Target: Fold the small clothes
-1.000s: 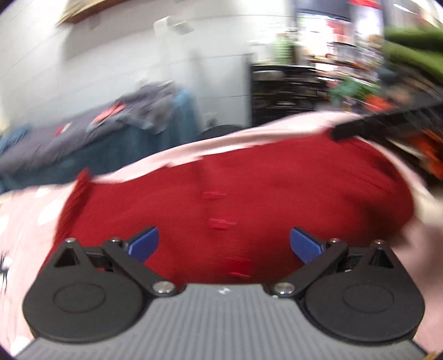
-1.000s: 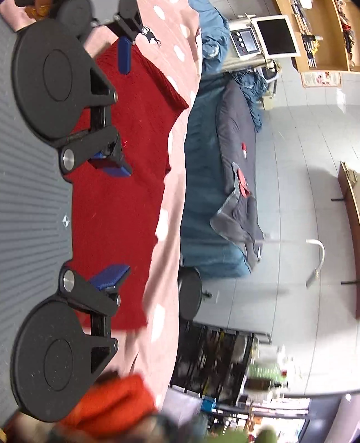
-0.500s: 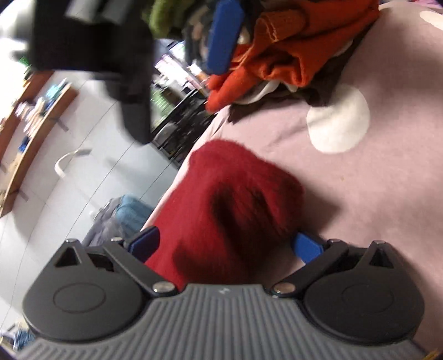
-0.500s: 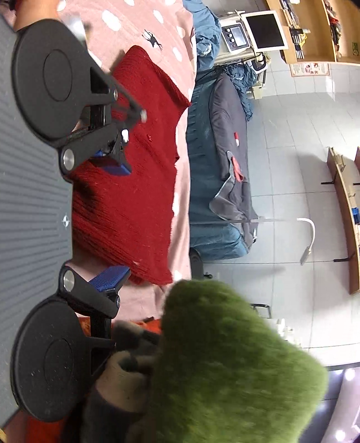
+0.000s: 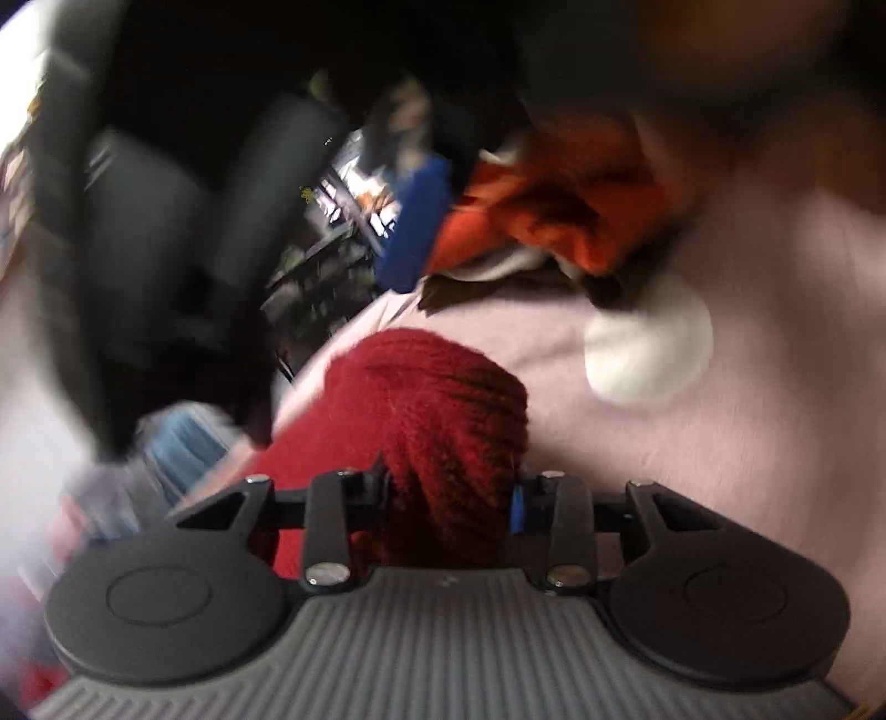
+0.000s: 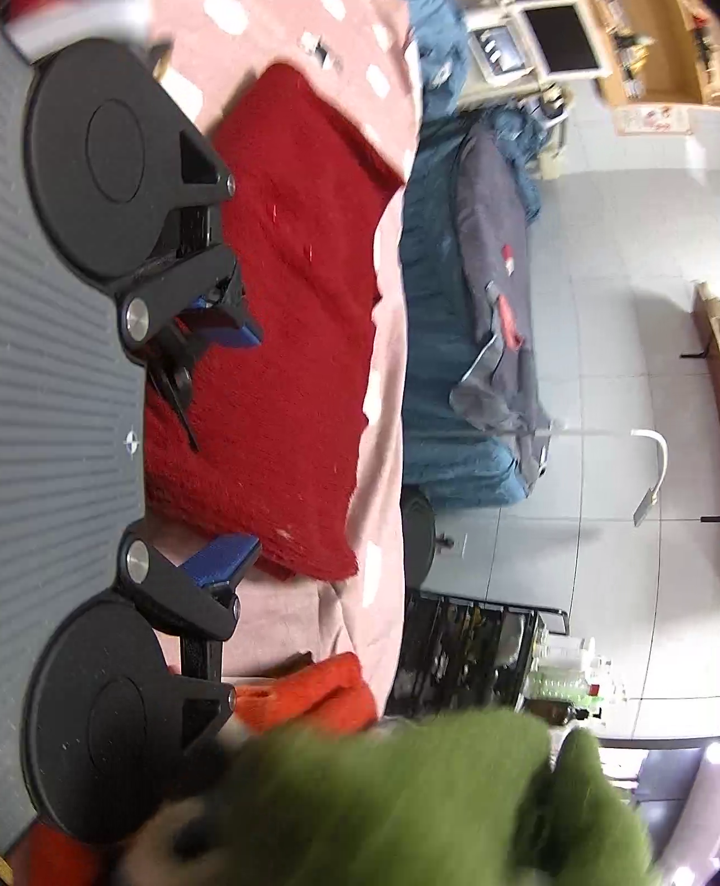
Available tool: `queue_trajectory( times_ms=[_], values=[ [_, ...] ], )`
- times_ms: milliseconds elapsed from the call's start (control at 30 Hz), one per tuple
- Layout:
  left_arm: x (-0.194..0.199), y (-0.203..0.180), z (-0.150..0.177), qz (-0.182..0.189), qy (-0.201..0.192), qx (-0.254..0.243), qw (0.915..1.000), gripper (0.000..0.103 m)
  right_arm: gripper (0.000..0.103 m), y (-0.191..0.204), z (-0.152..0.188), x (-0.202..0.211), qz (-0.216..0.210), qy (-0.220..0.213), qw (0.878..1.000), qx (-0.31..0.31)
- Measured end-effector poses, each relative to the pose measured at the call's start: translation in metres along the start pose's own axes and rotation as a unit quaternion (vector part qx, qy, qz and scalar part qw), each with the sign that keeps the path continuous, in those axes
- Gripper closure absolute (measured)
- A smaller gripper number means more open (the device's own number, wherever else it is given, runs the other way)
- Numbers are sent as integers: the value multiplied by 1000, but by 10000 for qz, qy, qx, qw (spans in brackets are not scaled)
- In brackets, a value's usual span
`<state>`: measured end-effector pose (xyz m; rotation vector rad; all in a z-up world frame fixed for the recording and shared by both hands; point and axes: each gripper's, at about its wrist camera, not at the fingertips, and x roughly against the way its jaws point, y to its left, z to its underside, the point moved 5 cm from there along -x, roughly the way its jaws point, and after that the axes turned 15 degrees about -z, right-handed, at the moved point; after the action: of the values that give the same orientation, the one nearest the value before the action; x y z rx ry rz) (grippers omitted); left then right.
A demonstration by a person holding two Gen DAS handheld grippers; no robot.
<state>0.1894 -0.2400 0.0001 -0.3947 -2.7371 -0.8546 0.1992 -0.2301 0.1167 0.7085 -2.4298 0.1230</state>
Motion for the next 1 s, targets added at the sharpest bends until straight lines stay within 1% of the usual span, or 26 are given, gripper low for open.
queue_trajectory(
  times_ms=[33,67,100,133,200,267,300,367,400,433,467,500,533,567,600,633,700,767,833,867,900,1000],
  values=[
    [-3,8,0,124,117,463,9988,68,0,-2,-4,-11,232,77,9997,77],
    [-6,17,0,243,227,892,9955,68,0,-6,-7,-24,378,186,9990,122],
    [-9,24,3,366,338,1290,9904,68,0,-11,-9,-33,479,296,9983,150],
    [-10,29,5,434,369,1541,9864,68,0,-17,-10,-45,621,421,9971,160],
    [-13,37,8,562,352,1770,9820,68,0,-33,-7,-61,735,700,9948,-29],
    [-15,42,11,673,357,1914,9786,68,0,-48,-5,-69,605,764,9940,-505],
    [-16,45,13,731,375,2022,9759,68,0,-57,0,-71,403,754,9923,-899],
    [-17,50,16,807,404,2191,9715,68,0,-70,6,-76,-98,692,9851,-1573],
    [-11,53,19,818,413,2248,9701,69,22,-73,8,-78,-318,647,9815,-1771],
    [-10,55,20,833,419,2304,9686,69,60,-74,7,-78,-357,553,9815,-1799],
    [-10,58,21,844,408,2372,9669,69,61,-70,3,-75,-349,448,9833,-1732],
    [-6,64,22,840,379,2466,9647,69,64,-64,-2,-72,-393,386,9852,-1620],
    [-4,75,25,821,341,2574,9622,69,65,-54,-11,-70,-480,278,9874,-1485],
    [0,88,23,769,264,2697,9595,69,66,-47,-21,-67,-593,124,9882,-1404],
    [5,101,22,695,174,2875,9551,69,67,-40,-32,-63,-724,-25,9878,-1378],
    [8,109,12,625,113,3029,9509,69,67,-30,-44,-61,-866,-143,9870,-1348],
    [24,139,13,392,-3,3334,9420,69,67,-9,-68,-63,-1135,-290,9855,-1225],
    [36,171,21,136,-18,3626,9318,69,67,20,-92,-70,-1509,-320,9817,-1115],
    [48,203,35,-230,19,3827,9236,69,67,47,-109,-85,-1902,-253,9738,-1219],
    [54,219,45,-403,65,3954,9176,69,67,63,-115,-96,-2086,-182,9702,-1223],
    [61,235,58,-556,128,4131,9089,69,67,79,-120,-109,-2217,-99,9682,-1154],
    [72,275,104,-995,342,4653,8789,69,67,128,-123,-149,-2472,191,9639,-969]
  ],
)
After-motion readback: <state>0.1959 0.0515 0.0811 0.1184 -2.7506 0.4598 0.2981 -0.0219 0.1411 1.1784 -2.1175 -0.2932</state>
